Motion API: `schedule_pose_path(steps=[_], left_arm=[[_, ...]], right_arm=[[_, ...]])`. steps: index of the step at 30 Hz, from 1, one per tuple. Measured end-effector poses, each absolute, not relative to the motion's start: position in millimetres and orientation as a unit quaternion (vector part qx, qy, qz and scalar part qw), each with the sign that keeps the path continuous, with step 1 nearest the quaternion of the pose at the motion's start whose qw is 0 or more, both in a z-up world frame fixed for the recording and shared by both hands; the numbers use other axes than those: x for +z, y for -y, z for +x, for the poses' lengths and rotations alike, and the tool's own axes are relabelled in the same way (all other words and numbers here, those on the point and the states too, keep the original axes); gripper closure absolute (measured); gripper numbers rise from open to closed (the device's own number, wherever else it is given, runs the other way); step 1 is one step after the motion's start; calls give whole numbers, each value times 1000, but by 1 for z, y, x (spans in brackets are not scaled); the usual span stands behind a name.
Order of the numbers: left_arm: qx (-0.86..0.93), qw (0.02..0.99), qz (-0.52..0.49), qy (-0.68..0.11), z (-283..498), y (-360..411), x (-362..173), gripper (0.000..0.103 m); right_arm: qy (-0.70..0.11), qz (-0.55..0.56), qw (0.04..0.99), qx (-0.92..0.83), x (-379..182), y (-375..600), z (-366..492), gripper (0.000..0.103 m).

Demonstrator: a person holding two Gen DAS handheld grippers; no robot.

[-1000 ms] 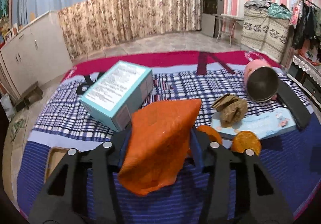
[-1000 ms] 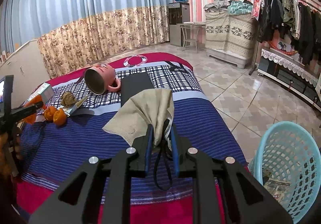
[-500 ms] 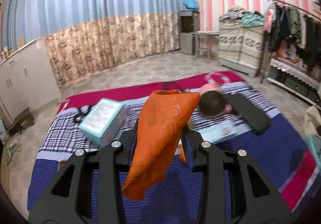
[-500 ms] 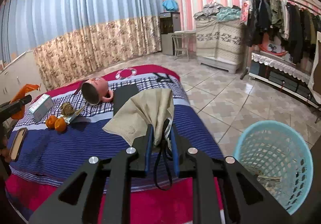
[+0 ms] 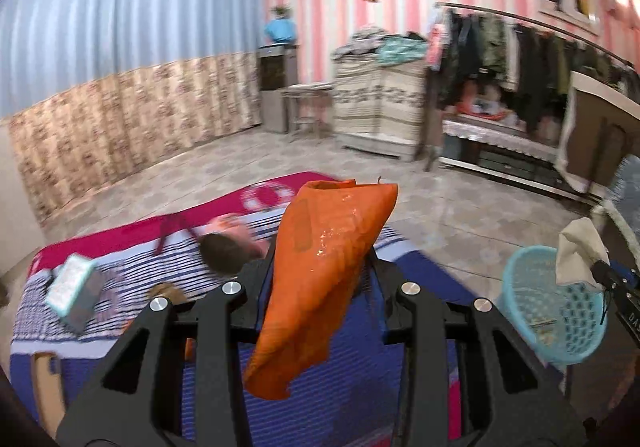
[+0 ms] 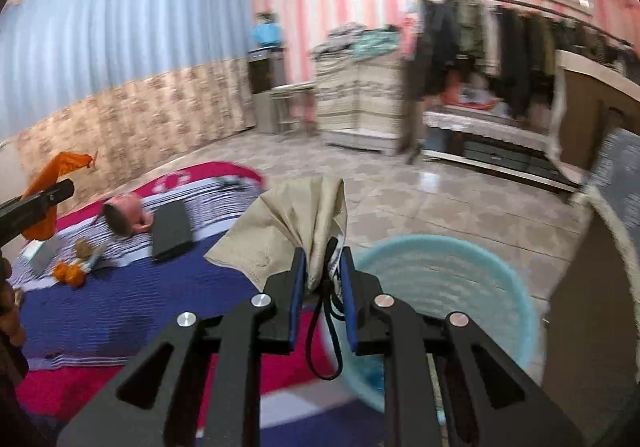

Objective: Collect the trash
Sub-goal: 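Carry both cloths over the blue basket and open both tools to drop them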

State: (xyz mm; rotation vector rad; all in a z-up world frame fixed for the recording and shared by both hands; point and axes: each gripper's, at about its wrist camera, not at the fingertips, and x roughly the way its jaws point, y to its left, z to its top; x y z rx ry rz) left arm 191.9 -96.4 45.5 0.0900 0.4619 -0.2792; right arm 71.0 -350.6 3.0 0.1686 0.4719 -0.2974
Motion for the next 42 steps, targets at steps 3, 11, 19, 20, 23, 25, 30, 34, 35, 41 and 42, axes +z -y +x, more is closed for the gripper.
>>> schedule_pose_path(steps=[3,11,19,20,23,25,30,34,35,41,42], left_arm=[[-174,957,51,-226,188,135,45,67],[-259,934,65,-238,171,218,30,67],[-307,914,83,-254,172,288,8,67],[-313,910,88,-256,172,298,2,67],[-331,898,99,-273,176,324,-14,67],[-342,891,104,-279,175,335,-22,67],[-356,881,134,-282,174,373,-47,61],[-365,874,126,-294,177,377,-60,37],[-363,874,128,-295,177,377,-62,35],[-336,890,130,-280,182,363,-54,22],[-328,894,126,-276,183,356,-50,20]], right_arm=[[-226,116,948,-191,1,380,51,85],[-219,138,935,-241,-8,426,42,85],[-209,153,928,-270,-14,469,41,85],[-209,157,926,-272,-16,473,40,85],[-217,165,922,-277,-24,482,43,85],[-219,170,919,-280,-27,485,42,85],[-224,178,914,-287,-34,491,37,85],[-232,178,910,-295,-37,496,37,85],[-234,177,909,-297,-37,496,37,85],[-242,174,907,-299,-39,495,39,85],[-244,172,906,-299,-39,494,41,85]])
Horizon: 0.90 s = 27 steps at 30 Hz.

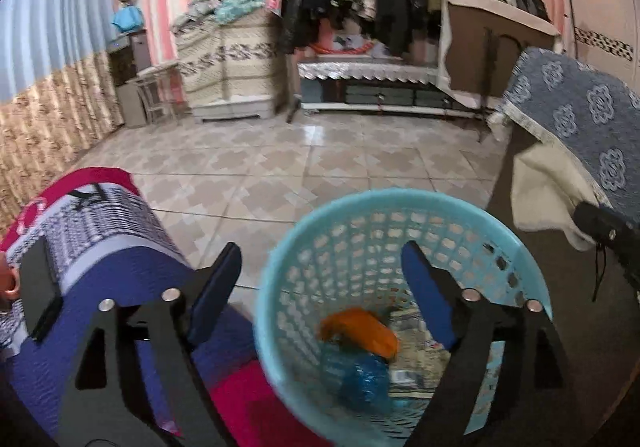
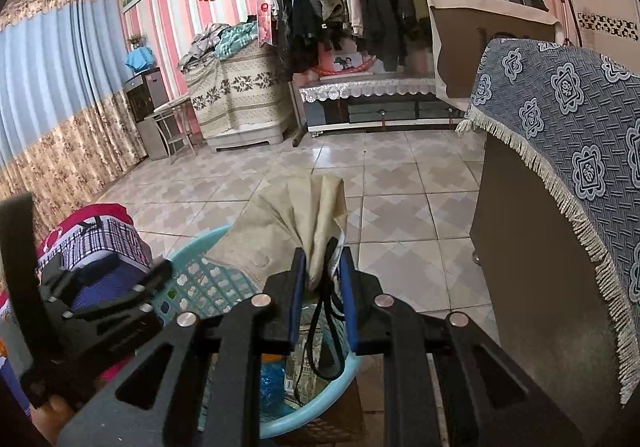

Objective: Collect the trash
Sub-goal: 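Carry both cloths over the blue basket and open both tools to drop them, then move both tools back over the bed toward the remaining items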

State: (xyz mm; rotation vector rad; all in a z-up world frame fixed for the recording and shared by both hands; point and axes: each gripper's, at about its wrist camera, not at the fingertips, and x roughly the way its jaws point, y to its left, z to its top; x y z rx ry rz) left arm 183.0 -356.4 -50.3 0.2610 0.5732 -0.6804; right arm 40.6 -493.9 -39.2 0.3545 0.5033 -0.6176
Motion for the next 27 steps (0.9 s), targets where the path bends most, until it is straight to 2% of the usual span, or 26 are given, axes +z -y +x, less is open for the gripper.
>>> schedule_pose_path(steps=[6,18,19,20,22,27], left_arm=[[-279,920,93,-258,197,317,-27,10],[-222,944,74,-234,212,271,-8,7],[-220,944,73,-234,212,269,-8,7],[-217,945,73,-234,213,268,-8,7],[-215,946,72,-234,214,267,-9,7],[-209,947,70,-232,214,262,-6,7]], right_arm=[[-258,171,904,-296,-43,486,55,85],[-293,191,892,-288,-68,465,99,81],[-296,187,892,-284,-70,462,102,74],[-297,184,894,-280,-71,461,105,58],[-294,167,898,-280,-70,455,106,38],[-294,162,900,-278,-64,454,105,27]])
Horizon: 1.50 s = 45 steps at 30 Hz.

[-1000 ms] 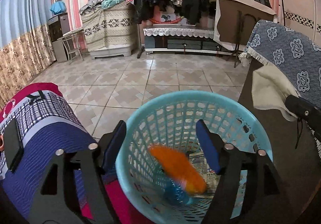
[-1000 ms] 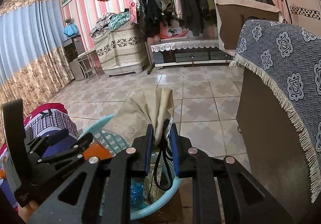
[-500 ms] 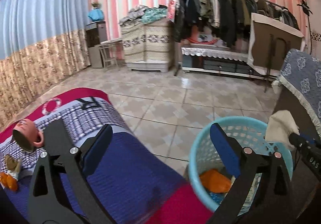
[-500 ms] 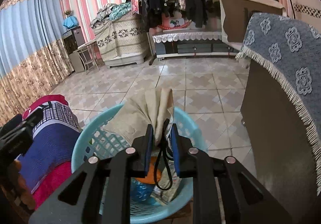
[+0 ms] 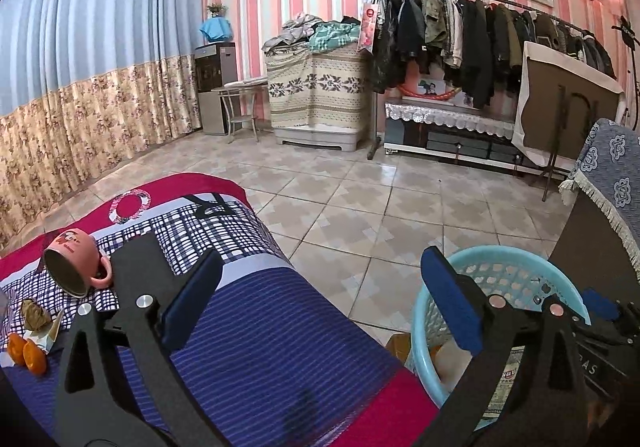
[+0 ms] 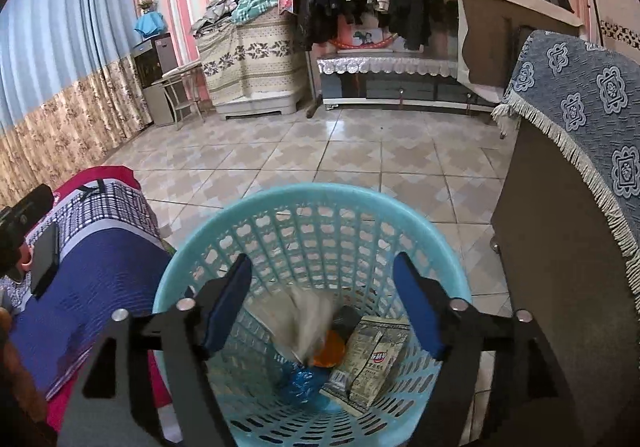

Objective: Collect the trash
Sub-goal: 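Move both tools back over the bed toward the remaining items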

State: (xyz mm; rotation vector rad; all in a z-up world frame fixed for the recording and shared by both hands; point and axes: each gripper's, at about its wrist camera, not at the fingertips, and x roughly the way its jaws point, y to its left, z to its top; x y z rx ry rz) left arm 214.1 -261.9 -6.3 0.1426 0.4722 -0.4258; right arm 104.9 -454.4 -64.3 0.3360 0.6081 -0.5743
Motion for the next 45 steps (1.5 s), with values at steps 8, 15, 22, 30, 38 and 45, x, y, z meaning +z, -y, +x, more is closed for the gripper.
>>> schedule_pose_path(steps=[8,15,22,30,38,45], left_arm=[[-190,955,64,-220,209,241,6,6],[-153,964,45,-214,195,192,21,6],[-94,970,44,-220,179,126,24,6],[-32,972,28,-230,156,47,24,6],[10,972,13,-233,139,-14,22,6],[40,969,8,-242,129,-54,9,6]], right_arm=[[-273,98,917,-272,-39,430,102,10],[-244,88,939,-224,-17,402,99,5],[-229,75,955,-173,-6,360,99,5],[-216,68,966,-126,2,313,102,5],[-226,58,967,-102,-1,285,109,5],[-228,66,968,-81,-7,264,117,5]])
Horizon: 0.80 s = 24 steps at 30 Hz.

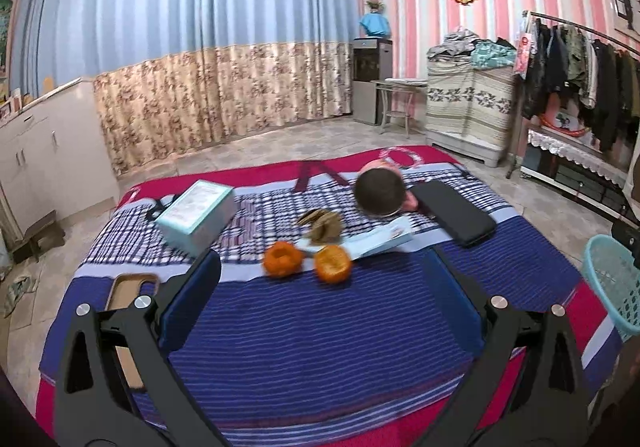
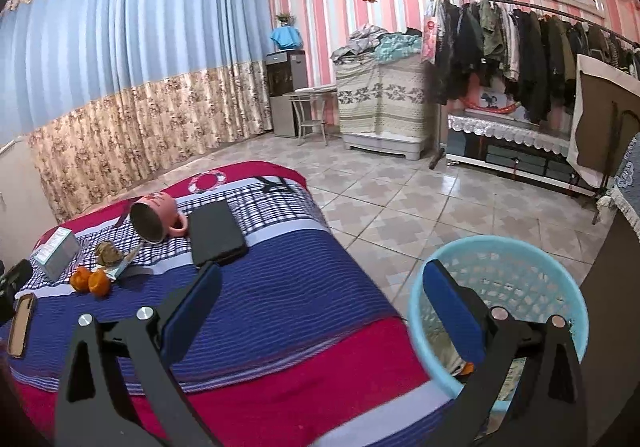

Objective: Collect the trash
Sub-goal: 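Move both tools back over the bed toward the remaining items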

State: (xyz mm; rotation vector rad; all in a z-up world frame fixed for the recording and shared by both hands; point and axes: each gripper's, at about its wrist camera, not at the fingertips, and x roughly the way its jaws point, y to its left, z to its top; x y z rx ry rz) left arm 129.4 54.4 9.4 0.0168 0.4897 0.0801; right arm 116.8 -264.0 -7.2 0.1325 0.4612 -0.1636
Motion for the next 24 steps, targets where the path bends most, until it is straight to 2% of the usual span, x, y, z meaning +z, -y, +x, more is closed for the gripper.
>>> schedule_pose_path(steps=[24], left_arm=[[101,959,-14,-266,124,-129,-25,6]], right_arm=[[-225,16,973,-43,-18,211,130,5]])
